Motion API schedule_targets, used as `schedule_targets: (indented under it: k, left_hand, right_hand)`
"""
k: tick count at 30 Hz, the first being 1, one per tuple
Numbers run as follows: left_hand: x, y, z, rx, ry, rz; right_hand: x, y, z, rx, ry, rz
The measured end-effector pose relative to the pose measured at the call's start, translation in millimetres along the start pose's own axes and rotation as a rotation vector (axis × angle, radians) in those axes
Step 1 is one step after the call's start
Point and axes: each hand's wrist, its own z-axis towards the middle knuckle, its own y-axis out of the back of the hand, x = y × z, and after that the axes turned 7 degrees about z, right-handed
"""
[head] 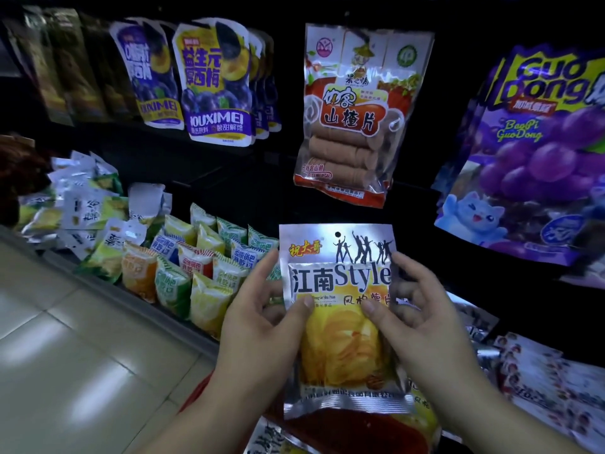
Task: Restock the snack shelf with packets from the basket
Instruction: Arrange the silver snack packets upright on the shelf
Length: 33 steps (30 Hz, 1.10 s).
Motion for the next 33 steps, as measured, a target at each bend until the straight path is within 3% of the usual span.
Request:
schedule_targets:
  k: [7, 12, 18, 23, 28, 33]
  left_hand:
    - [-1, -2, 2, -0.064, 0.038, 0.001]
    - [1, 1, 5, -0.078, 0.018, -0.031]
    - [4, 0, 6, 0.106, -0.045, 0.143]
    - [3, 5, 14, 0.138, 0.146, -0.072]
    - [6, 8, 17, 0.05, 0.139, -0.079]
    - [5, 11, 7, 0.268, 0.16, -0.001]
  right_hand:
    - [-2, -8, -4, 0.002, 0.009, -0.014]
    - [-5, -9, -11, 0.19, 0.025, -0.065]
    - [-15, -10, -5, 0.181, 0.065, -0.089]
    - [-9, -5, -4, 0.159, 0.041, 0.022]
    - [-5, -3, -7, 0.294, -0.048, -0.073]
    - [0, -1, -5, 0.19, -0.037, -0.081]
